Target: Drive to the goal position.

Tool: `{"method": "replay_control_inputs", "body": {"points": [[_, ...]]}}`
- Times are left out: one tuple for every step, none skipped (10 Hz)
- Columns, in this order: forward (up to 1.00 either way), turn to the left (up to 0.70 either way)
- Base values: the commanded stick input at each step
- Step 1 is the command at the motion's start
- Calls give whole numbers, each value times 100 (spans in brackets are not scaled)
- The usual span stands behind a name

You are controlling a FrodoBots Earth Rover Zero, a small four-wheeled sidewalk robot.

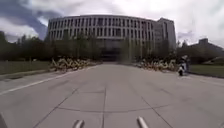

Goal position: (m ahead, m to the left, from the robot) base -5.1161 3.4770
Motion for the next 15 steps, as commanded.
{"method": "replay_control_inputs", "body": {"points": [[100, 0], [100, 0], [100, 0], [100, 0], [100, 0], [100, 0], [100, 0], [100, 0], [100, 0], [100, 0], [100, 0], [100, 0], [100, 20], [100, 35], [100, 39]]}}
